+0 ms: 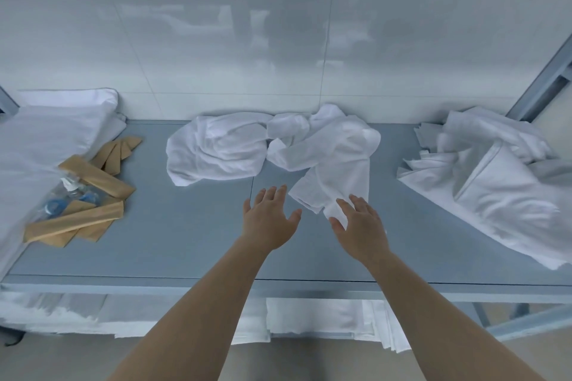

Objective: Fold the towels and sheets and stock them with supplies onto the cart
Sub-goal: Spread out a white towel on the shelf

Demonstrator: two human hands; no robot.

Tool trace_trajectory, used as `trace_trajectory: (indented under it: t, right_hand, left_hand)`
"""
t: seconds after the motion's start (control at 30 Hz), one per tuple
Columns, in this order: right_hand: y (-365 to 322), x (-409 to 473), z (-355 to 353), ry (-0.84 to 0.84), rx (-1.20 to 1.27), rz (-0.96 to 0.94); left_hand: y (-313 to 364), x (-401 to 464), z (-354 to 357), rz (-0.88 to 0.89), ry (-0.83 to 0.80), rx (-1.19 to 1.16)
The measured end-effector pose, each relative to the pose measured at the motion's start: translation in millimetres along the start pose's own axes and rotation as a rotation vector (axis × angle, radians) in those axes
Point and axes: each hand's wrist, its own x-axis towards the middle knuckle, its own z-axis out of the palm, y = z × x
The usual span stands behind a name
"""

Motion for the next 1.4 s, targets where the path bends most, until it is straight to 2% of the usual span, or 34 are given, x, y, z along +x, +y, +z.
trace_trajectory:
  t: [0.4,0.7,0.93,1.17,1.4]
  right_hand:
    - [-18.3,-2.9,17.0,0.029,-0.017,0.045]
    - [33.9,0.4,10.1,-0.004,-0.051,0.081]
    - [79.9,15.0,19.6,-0.150,-0.083,-0.060]
    - [95.8,44.6,54.8,-0.185,-0.183,-0.309]
    - [108.0,52.8,93.4,-0.143,-0.197,-0.279]
  left_hand:
    - [-20.7,10.1,3.5,0.082,-0.075,-0.008]
    - [1.2,24.6,36.8,0.098,-0.147,0.066]
    - [36.6,38.3,77.7,0.057,-0.157,0.097]
    - [53.1,77.1,114.0,0.050,-0.132,0.149]
    - [44.4,98.3,145.8,0.012,-0.162,0.141]
